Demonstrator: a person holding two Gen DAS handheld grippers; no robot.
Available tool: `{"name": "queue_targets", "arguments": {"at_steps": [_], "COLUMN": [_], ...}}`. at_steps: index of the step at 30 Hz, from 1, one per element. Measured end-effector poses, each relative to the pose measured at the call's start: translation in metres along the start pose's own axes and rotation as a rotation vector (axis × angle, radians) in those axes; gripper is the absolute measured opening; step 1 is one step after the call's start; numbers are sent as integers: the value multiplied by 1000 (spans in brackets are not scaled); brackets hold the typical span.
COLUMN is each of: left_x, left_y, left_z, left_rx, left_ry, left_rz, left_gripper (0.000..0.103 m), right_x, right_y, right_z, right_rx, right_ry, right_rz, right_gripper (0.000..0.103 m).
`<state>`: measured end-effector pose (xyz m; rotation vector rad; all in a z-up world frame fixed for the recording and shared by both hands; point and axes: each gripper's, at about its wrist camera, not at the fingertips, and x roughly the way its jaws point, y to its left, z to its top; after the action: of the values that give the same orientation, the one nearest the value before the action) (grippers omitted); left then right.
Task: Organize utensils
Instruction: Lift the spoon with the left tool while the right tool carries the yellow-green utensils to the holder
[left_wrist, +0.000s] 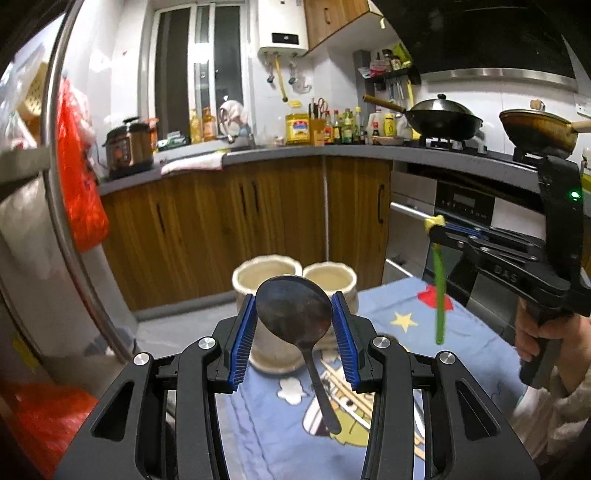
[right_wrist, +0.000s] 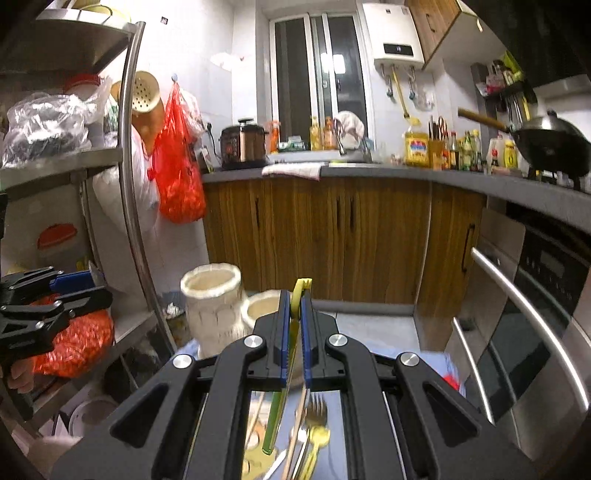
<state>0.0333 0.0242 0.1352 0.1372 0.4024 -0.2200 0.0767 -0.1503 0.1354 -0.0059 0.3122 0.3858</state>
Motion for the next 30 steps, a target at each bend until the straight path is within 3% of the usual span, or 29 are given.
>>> {"name": "queue_targets", "arguments": {"at_steps": [9, 18, 24, 30], "left_x": [5, 37, 74, 110], "left_y": [21, 43, 41, 41], "left_z": [71, 126, 121, 93], "left_rx": [11, 6, 24, 12], "left_ry": [-65, -124, -103, -24], "left_rz": [10, 124, 195, 185], "left_gripper": [42, 42, 42, 42], "right_x": [45, 100, 128, 152], "right_y": [-3, -4, -2, -1], "right_z": [51, 75, 55, 28], "right_rx": [47, 56, 43, 26], "right_ry": [-51, -92, -78, -24], "right_rz": [33, -14, -36, -38], "right_gripper": [6, 6, 6, 6]}}
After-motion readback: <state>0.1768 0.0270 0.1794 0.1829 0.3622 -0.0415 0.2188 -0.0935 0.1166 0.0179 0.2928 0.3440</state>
